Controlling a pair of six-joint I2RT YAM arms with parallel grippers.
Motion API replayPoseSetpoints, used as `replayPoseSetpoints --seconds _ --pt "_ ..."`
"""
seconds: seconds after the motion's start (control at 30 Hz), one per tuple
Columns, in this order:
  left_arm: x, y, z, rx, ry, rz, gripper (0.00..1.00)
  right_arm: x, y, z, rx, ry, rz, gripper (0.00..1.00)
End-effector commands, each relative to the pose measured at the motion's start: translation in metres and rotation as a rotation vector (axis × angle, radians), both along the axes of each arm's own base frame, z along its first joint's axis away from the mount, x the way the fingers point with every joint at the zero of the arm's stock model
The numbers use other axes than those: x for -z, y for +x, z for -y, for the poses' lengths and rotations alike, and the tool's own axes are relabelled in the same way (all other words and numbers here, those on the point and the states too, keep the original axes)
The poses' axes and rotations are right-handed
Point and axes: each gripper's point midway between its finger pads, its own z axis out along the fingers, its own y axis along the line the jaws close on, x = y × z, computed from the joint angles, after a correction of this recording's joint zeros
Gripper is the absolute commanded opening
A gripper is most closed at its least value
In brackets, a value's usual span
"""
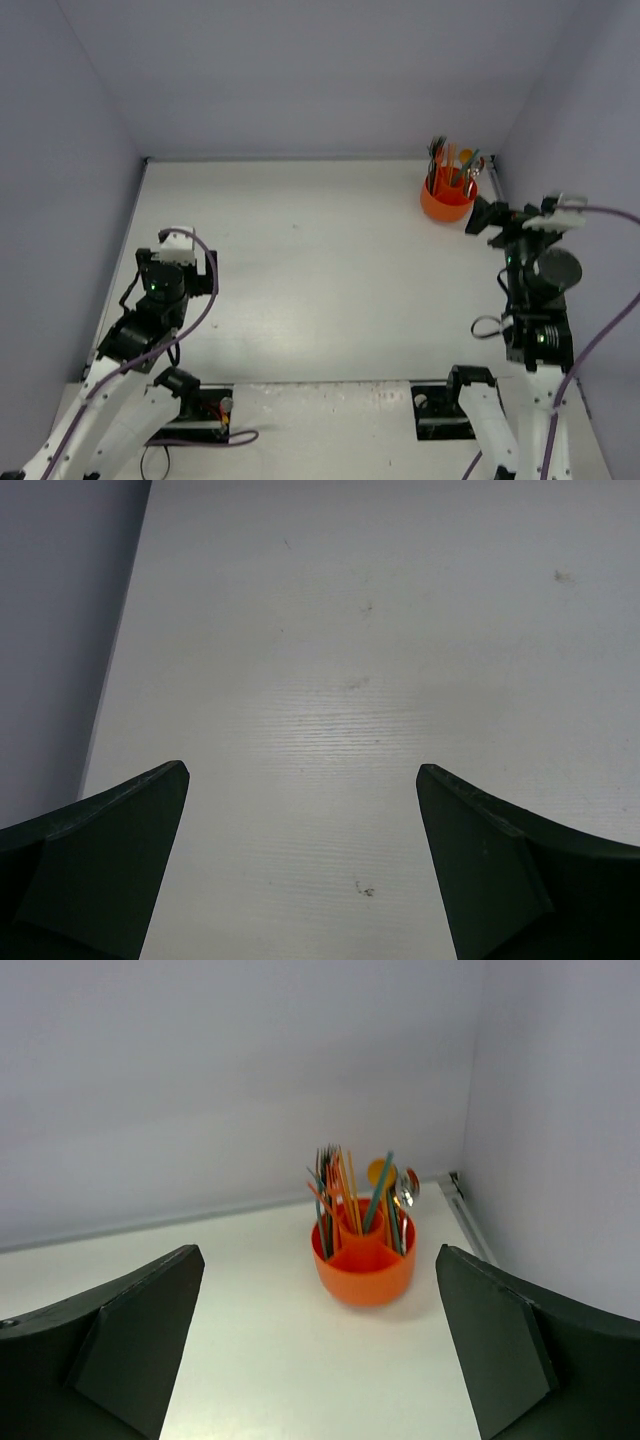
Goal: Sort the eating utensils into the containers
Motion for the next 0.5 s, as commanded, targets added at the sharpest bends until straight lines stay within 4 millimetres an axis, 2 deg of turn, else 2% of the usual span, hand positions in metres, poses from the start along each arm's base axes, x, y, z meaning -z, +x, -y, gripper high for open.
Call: replayPoseSetpoints --seconds 0.0,0.1,0.2,0.47 --pt "-0.019 0.007 -0.008 -0.052 0.000 0.080 0.97 0.020 -0.043 0.003 0.036 0.023 -0.009 1.00" --pt "-0.014 0.009 -0.006 -0.046 0.005 0.064 0.97 0.043 -0.060 0.003 0.046 0.033 -0.051 1.00" --pt "-0.011 0.010 -0.004 -0.040 0.009 0.047 0.97 0.055 -0.069 0.003 0.049 0.049 -0.075 1.00" --pt "-0.003 0.015 -0.001 -0.033 0.022 0.016 0.97 0.073 -0.071 0.002 0.049 0.064 -0.120 1.00"
